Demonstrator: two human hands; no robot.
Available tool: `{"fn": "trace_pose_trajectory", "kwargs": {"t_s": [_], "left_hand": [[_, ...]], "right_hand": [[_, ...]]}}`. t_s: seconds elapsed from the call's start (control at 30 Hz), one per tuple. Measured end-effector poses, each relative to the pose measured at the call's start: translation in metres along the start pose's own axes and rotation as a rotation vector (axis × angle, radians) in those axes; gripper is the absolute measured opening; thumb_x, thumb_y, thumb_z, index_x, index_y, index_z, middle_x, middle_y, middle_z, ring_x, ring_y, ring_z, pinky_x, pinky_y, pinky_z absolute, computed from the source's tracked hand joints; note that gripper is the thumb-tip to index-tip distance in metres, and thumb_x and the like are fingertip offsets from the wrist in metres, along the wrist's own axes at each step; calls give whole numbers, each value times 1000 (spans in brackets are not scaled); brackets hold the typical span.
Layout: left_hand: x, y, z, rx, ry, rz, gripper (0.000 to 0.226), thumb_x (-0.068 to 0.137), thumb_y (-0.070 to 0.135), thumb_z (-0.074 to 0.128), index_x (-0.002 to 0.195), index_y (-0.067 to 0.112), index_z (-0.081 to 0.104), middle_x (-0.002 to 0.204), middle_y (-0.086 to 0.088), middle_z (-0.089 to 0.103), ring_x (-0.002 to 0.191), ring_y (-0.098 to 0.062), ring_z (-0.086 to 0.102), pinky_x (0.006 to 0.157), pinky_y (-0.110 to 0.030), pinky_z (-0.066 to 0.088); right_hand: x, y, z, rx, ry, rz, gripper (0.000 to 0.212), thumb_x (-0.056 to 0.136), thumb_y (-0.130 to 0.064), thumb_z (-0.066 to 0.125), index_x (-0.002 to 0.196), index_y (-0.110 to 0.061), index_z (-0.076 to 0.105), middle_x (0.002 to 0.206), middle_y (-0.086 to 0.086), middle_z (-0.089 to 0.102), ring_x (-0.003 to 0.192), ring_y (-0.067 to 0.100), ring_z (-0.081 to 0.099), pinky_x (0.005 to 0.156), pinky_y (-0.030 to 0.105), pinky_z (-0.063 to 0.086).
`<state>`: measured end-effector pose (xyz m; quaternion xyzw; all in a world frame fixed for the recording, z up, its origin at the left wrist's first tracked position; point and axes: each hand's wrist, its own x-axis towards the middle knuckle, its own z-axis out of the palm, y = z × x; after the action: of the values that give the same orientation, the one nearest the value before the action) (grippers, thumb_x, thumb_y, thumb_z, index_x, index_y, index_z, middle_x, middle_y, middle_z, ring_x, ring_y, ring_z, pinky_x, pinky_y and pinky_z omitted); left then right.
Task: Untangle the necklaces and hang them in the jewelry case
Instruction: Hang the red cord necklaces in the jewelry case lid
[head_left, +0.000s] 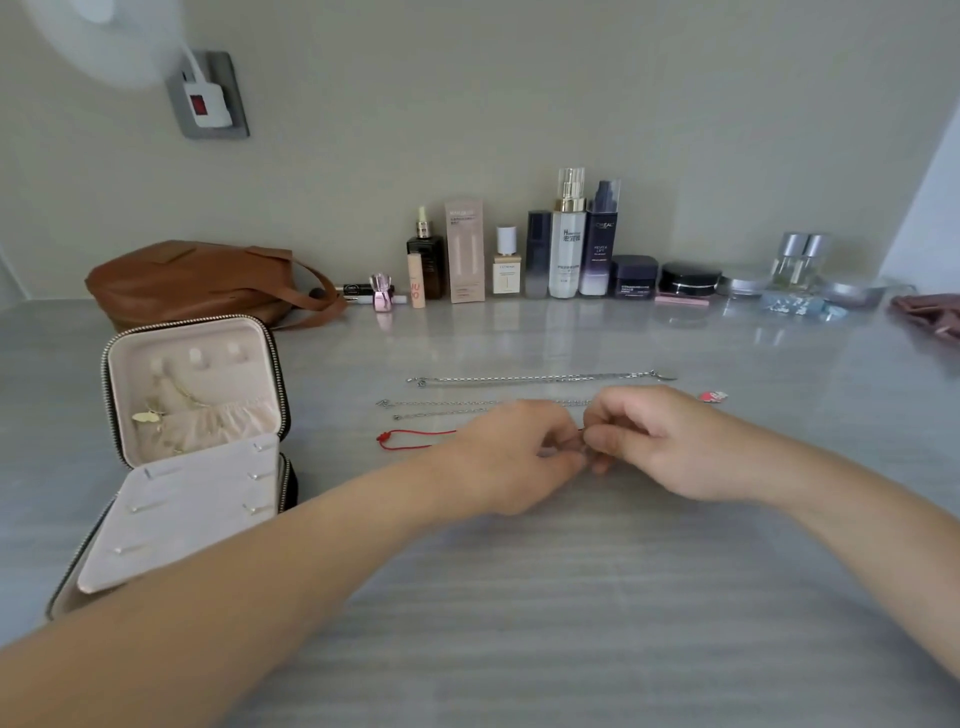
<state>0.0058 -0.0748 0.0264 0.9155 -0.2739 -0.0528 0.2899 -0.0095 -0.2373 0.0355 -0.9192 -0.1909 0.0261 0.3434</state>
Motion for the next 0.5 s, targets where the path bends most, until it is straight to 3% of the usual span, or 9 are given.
{"fn": "trace_pose_trajectory", "kwargs": {"t_s": [0.03, 0.1, 0.13, 0.27, 0.37, 0.43, 0.5], "left_hand": [[-2, 0, -2, -119, 15, -7, 10, 90, 23, 56, 80, 22, 54, 92, -1, 66, 81, -14, 60, 75, -27, 50], [-7, -1, -8, -265, 23, -39, 12, 90, 19, 56, 78, 20, 55, 73, 5, 66, 50, -4, 49, 48, -15, 40], [-8, -3, -11, -284, 30, -60, 13, 90, 19, 56, 78, 21, 55, 68, 8, 65, 44, -3, 44, 44, -14, 36], [-5, -11, -21, -227, 59, -109, 11, 89, 21, 58, 78, 18, 60, 63, 5, 63, 53, -6, 53, 54, -18, 43], [-1, -16, -28, -108, 52, -146, 14, 88, 25, 58, 83, 14, 65, 59, 5, 57, 42, 1, 49, 46, -14, 39], [1, -21, -32, -25, 56, -176, 16, 88, 28, 59, 82, 15, 65, 61, 5, 56, 50, -6, 52, 50, -18, 41], [1, -24, -34, 92, 64, -183, 16, 88, 30, 57, 82, 17, 66, 68, 5, 58, 57, -9, 52, 52, -21, 41]], "right_hand": [[0, -1, 0, 101, 1, 9, 22, 94, -14, 48, 73, -19, 52, 71, -4, 66, 68, 12, 62, 71, 29, 49], [1, -2, 1, 186, 22, 21, 19, 94, -12, 48, 76, -17, 53, 61, -7, 64, 56, 6, 57, 60, 24, 45], [2, -2, 1, 192, 34, 24, 17, 94, -12, 49, 79, -18, 54, 57, -10, 62, 52, 3, 53, 57, 22, 42], [6, 0, 2, 118, 74, 20, 13, 92, -19, 53, 83, -25, 59, 63, -9, 60, 61, 7, 54, 67, 30, 46], [9, 6, 1, -87, 122, -6, 12, 88, -23, 60, 79, -31, 58, 72, -6, 63, 67, 13, 58, 69, 32, 47], [12, 10, 2, -208, 127, -10, 6, 86, -25, 62, 89, -30, 60, 69, -9, 56, 63, 5, 51, 62, 23, 40], [17, 15, 8, -356, 125, -16, 24, 87, -29, 60, 111, -25, 60, 79, -8, 54, 72, 7, 50, 65, 20, 36]]}}
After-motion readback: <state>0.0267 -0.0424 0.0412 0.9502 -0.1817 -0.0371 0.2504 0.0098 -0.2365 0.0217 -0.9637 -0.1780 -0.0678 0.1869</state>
